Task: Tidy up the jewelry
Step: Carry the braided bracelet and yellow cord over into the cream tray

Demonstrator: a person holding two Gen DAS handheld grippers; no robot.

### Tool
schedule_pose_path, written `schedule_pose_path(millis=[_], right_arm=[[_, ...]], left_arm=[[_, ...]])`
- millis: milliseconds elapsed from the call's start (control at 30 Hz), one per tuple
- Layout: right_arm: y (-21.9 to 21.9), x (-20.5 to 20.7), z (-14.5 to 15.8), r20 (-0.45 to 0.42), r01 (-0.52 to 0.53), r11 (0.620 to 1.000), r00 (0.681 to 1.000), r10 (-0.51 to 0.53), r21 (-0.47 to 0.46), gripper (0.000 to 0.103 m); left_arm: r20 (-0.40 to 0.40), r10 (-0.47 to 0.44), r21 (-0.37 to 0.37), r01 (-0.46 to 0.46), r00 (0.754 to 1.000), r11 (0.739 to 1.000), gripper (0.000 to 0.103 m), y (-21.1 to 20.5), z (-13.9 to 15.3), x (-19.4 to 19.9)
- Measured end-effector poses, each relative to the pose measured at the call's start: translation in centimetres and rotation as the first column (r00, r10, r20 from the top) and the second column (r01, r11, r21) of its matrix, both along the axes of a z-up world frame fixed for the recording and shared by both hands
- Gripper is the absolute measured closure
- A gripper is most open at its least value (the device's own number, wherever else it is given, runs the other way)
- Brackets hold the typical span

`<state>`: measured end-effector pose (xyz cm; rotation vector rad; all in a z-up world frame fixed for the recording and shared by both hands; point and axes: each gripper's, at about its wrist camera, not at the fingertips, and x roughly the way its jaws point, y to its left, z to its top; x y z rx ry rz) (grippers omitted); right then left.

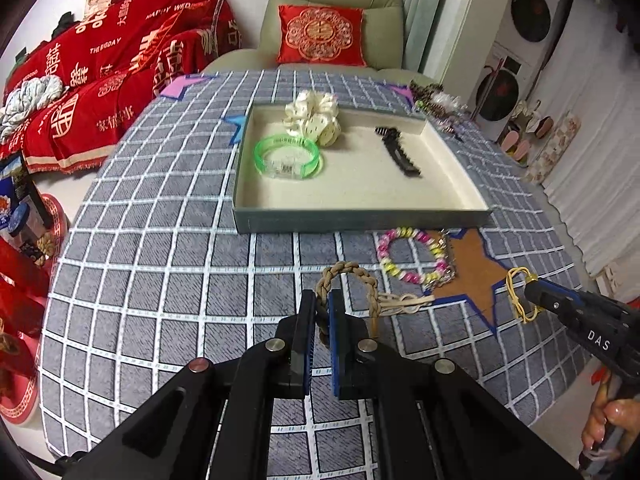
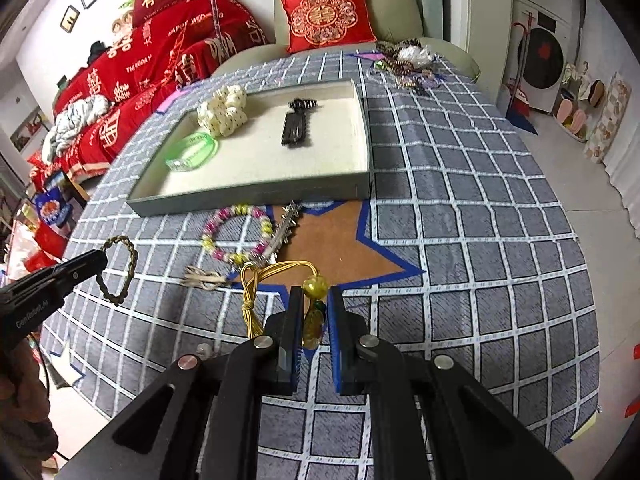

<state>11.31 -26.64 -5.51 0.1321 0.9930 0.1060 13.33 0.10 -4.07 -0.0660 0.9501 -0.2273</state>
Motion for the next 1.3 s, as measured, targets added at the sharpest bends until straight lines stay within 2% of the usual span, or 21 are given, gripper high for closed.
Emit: schedule_pose_path(millis=[300,500,667,867,933,1033,1300], right_arm=[[-0.4,1.9,4.5,0.067,-0.006,0.999,0.998,0.003,0.045,0.091],[0.1,5.7,7.0,0.107,-0.031,0.999,0.994,0.029,0.021,0.091],[0.5,9.4,7.5,0.104,-0.04,0.999,0.994,0.038,0.024,0.091],[0.7,14.1,6.4,0.065,-0.032,0.998,0.998,0.028,0.051,0.091],[0.9,15.4,5.8,0.052,-0.029,0.998,0.998,0.027,0.049,0.091],[0.9,17.4,4.7,0.033,-0.022,0.998,0.999,0.02,0.055,0.091],[1.3,21.8,0.9,-0.014,-0.013,0.999,1.0,0.014,0.042,0.091]], left_arm=[[0.061,-0.024,-0.037,0.027,0.998,0.999,0.089,0.3,4.0,1.3],[0.085,-0.029,-0.016,0.031,0.996,0.999,0.089,-0.1,5.6,4.4],[0.087,-0.028,-0.01,0.029,0.996,1.0,0.089,-0.7,6.0,8.0],[0.071,-0.036,0.009,0.035,0.997,0.999,0.089,-2.5,4.8,12.5],[0.057,-0.032,0.028,0.03,0.998,0.999,0.089,-3.2,3.7,14.2],[0.014,-0.031,0.019,0.031,0.999,0.999,0.089,-4.0,2.0,16.2],[-0.051,-0.041,0.049,0.044,0.998,0.998,0.089,-6.6,-1.8,19.5]])
